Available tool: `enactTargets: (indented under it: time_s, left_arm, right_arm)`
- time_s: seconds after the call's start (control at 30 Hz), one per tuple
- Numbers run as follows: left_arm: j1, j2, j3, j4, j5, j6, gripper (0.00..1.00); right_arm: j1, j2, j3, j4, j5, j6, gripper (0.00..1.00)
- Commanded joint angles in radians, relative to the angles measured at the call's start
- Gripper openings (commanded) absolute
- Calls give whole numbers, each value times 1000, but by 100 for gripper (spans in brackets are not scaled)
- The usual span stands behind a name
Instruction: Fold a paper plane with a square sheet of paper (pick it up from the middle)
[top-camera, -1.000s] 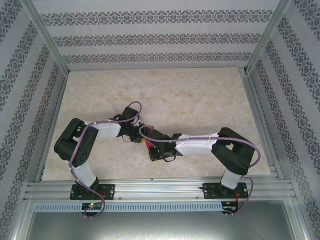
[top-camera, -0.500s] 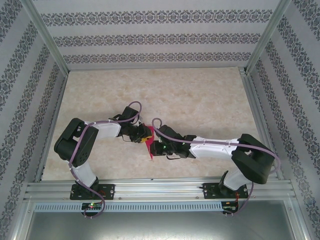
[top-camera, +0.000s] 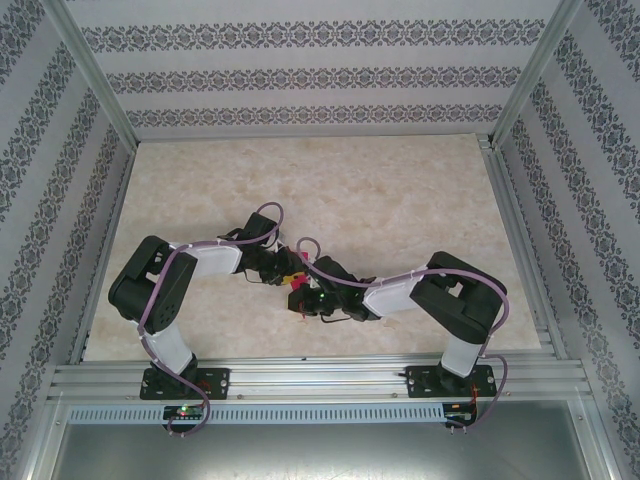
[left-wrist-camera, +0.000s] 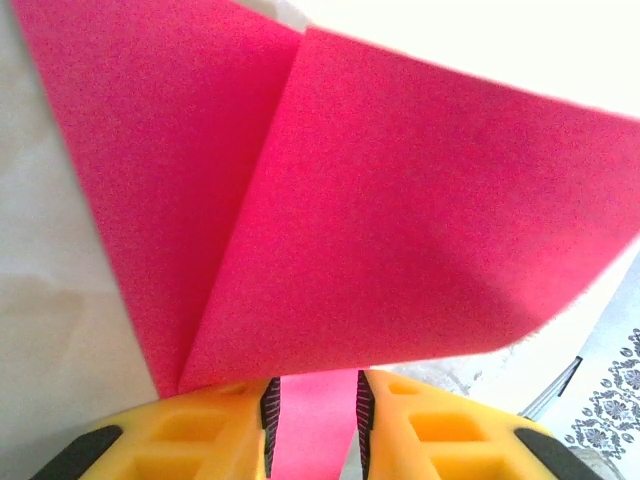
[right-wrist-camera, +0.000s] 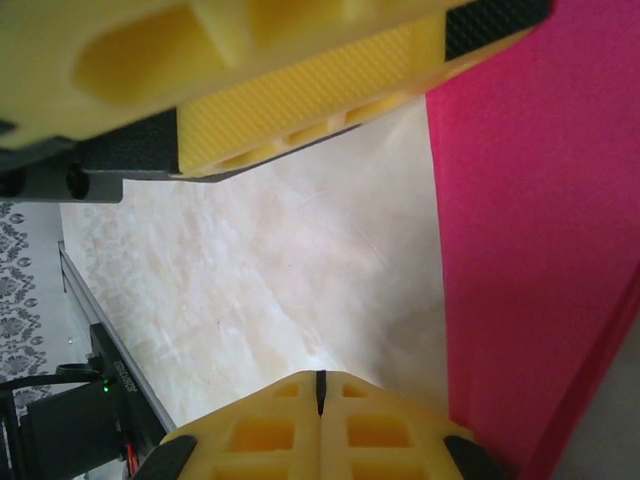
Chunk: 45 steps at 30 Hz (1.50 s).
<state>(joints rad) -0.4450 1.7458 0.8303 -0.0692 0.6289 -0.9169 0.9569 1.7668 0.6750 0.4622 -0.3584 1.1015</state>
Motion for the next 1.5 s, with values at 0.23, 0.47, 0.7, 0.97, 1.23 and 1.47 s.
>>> enactTargets:
  time_s: [0.23,0.47,0.7,0.97,1.23,1.47]
  left_arm:
    - [-2,37,-2,-75,-66,15,31]
    - [-2,34,-4,-74,-69,12,31]
    - [-2,30,-7,-84,-82,13,31]
    - [-1,37,-11,-79,-87,4,31]
    - [-1,44,-6,-83,-84,4,31]
    - [-2,40,-11,-83,-86,4,31]
  right_arm:
    - [-53,-79,-19,-39,-3,-39,4]
    - [-51,27,-45,34,-37,-8,4]
    - [-14,23,-74,9,-77,-34,3]
    - [5,-11,-114,-13,-80,-32,6]
    - [33,-23,-140,-16,-112,-22,7]
    - [40,-58,-179,-35,-109,-20,7]
